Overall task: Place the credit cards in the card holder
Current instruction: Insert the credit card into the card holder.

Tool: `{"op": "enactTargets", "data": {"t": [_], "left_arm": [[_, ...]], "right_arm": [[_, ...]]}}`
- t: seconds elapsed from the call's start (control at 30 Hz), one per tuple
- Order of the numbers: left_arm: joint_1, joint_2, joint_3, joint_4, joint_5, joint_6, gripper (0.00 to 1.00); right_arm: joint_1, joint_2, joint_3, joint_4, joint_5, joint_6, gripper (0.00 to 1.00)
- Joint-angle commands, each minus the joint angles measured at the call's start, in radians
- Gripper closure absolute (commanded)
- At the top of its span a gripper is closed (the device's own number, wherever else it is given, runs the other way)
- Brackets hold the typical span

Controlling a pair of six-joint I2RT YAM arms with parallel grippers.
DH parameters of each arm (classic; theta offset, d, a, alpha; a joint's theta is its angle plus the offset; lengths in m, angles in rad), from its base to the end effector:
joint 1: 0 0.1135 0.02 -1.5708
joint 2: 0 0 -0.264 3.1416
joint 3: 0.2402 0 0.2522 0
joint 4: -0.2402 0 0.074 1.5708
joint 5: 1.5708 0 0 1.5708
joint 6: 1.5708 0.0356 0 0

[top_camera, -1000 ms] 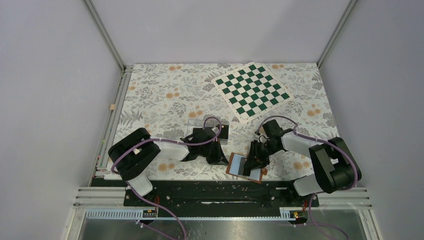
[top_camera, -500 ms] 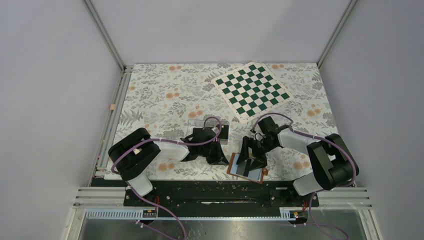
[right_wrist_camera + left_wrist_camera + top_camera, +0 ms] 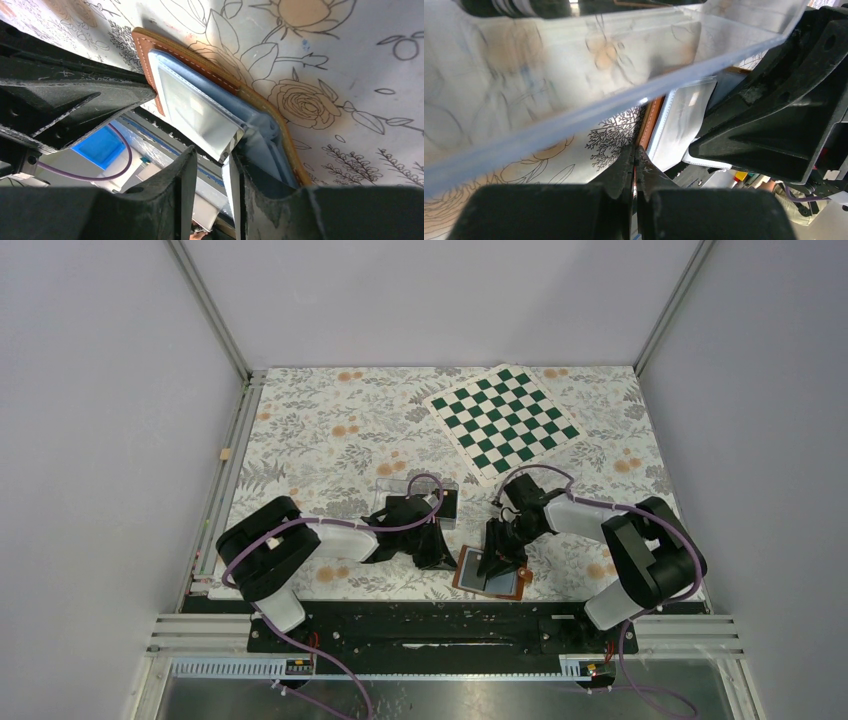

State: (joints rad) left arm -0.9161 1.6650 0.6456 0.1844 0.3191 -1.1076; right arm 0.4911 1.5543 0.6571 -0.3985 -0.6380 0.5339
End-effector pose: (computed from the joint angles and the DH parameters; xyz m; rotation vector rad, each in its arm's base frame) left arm 0.1718 -0.2421 0.1192 -0.0943 2.7879 -1.1474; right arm 0.2045 0.1334 0.1247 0.0701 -2.8861 -1.0259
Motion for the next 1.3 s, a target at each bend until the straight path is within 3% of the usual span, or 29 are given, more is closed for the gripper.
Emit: {"op": "enactTargets", "data": {"t": [0.0, 0.3, 0.47, 0.57, 0.87, 1.27], "left_arm": [[-0.016, -0.013, 0.002, -0.043, -0.043, 0.01, 1.0], [-0.016, -0.164, -0.023, -0.122, -0.158, 0.048, 1.0], [-0.016, -0.257, -0.037, -0.147, -0.221, 0.071, 1.0], [-0.016, -0.28, -0.04, -0.141, -0.228, 0.08, 1.0], [-0.016, -0.237, -0.032, -0.088, -0.179, 0.087, 1.0], [-0.015, -0.228, -0.029, -0.075, -0.168, 0.092, 1.0]], "right_arm": [[0.02, -0.02, 0.036, 0.058, -0.002, -0.005, 0.66], [0.02, -0.213, -0.028, 0.045, 0.067, -0.043, 0.93], [0.02, -0.251, -0.048, 0.002, 0.126, -0.064, 0.96], [0.019, -0.234, -0.052, -0.011, 0.141, -0.074, 0.93], [0.02, -0.162, -0.051, 0.08, 0.061, -0.062, 0.69], [0.02, -0.057, -0.037, 0.154, 0.01, -0.029, 0.65]]}}
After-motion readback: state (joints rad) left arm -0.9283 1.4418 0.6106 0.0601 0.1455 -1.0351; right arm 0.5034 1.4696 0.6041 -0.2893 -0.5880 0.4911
